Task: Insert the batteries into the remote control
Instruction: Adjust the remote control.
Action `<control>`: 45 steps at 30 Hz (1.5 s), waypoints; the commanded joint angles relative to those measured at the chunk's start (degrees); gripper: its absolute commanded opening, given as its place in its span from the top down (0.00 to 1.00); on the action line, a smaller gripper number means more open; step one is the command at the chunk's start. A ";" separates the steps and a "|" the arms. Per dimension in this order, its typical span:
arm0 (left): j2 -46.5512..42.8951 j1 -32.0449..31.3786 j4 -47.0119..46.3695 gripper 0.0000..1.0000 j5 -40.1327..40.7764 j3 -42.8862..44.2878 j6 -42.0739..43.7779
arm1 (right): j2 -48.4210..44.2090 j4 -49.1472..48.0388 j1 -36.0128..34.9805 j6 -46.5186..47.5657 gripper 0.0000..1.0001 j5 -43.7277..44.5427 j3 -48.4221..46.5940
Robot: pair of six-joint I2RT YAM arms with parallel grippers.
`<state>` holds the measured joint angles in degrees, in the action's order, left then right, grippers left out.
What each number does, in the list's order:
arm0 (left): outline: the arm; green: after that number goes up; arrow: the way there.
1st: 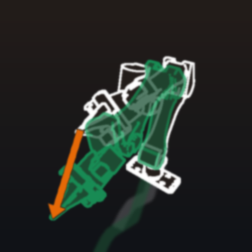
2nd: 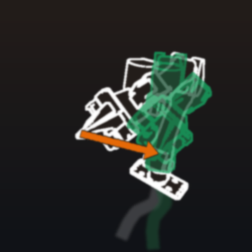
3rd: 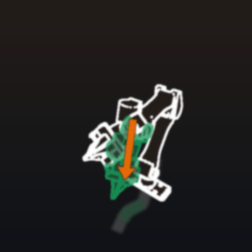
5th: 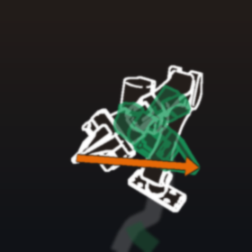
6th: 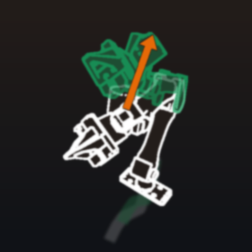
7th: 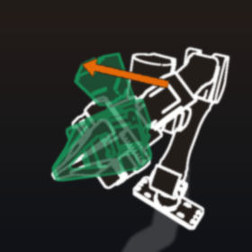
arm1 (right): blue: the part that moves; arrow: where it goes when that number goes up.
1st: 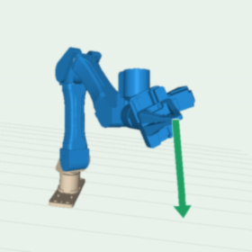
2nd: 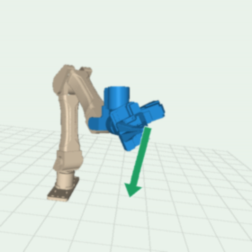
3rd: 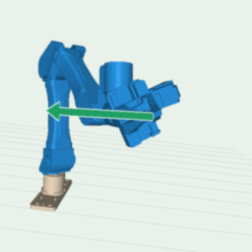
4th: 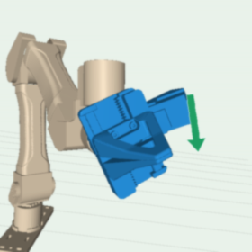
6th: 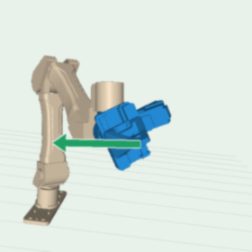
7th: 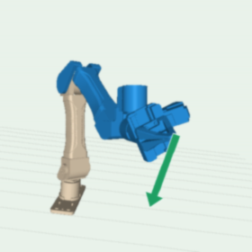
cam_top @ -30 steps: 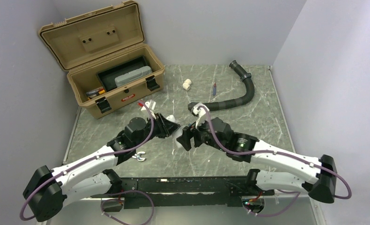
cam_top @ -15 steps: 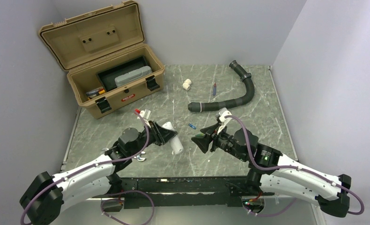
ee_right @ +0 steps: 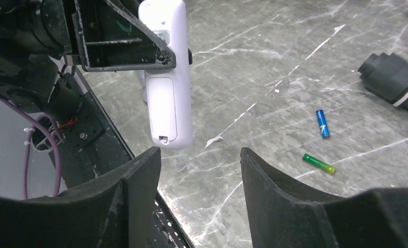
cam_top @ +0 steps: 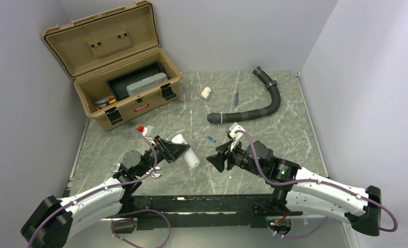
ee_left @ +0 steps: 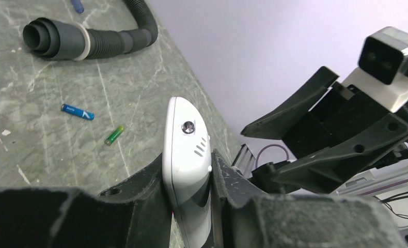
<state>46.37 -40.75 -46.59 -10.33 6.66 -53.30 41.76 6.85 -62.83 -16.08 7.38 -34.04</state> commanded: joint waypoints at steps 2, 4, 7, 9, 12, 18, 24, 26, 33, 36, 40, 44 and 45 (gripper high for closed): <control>-1.31 1.28 -9.11 1.00 -1.05 -1.18 -1.47 | 2.52 -7.24 -0.21 -2.01 0.36 -2.53 0.27; -1.33 2.12 -9.12 0.97 -1.06 -1.55 -2.47 | 3.28 -8.72 -0.27 -2.94 0.33 -2.81 0.46; -0.99 2.91 -7.86 1.00 -1.41 -1.47 -3.60 | 4.47 -10.81 -0.28 -3.43 0.28 -4.02 0.57; -0.70 4.00 -4.77 1.00 -0.49 -1.14 -7.03 | 5.88 -11.14 -0.28 -3.31 0.25 -4.57 0.12; -0.67 4.57 5.54 1.00 -0.67 2.07 -7.66 | 8.53 -10.24 -0.37 -2.97 0.23 -4.82 -1.44; -0.54 4.76 16.48 1.00 -2.03 7.22 -5.86 | 9.66 -9.94 -0.80 0.88 0.23 -4.75 -1.82; 1.07 4.74 22.11 1.00 -3.09 10.67 -4.38 | 9.25 -11.60 -0.79 2.26 0.19 -6.32 -1.23; 2.23 4.76 24.92 1.00 -3.12 12.40 -4.14 | 10.80 -13.54 -0.81 -0.09 0.10 -6.96 -1.49; 5.79 4.32 32.17 1.00 -2.07 17.86 -3.13 | 21.04 -16.62 -0.84 -8.77 0.04 -6.65 -6.00; 6.05 4.17 32.81 1.00 -1.94 18.60 -3.15 | 25.09 -15.05 -0.99 -9.88 0.03 -5.65 -8.46; 6.10 4.07 32.79 1.00 -1.91 18.53 -3.47 | 28.00 -15.62 -0.96 -11.37 0.03 -4.88 -9.26; 5.97 3.99 31.85 1.00 -2.25 17.94 -3.91 | 30.56 -14.20 -1.04 -12.89 0.04 -3.18 -10.60; 6.04 3.93 31.53 1.00 -2.46 17.88 -3.92 | 31.18 -13.88 -1.07 -13.23 0.04 -2.90 -10.80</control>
<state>52.47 -36.53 -12.60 -12.19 22.76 -57.71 71.22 -6.09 -63.53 -26.65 2.02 -41.47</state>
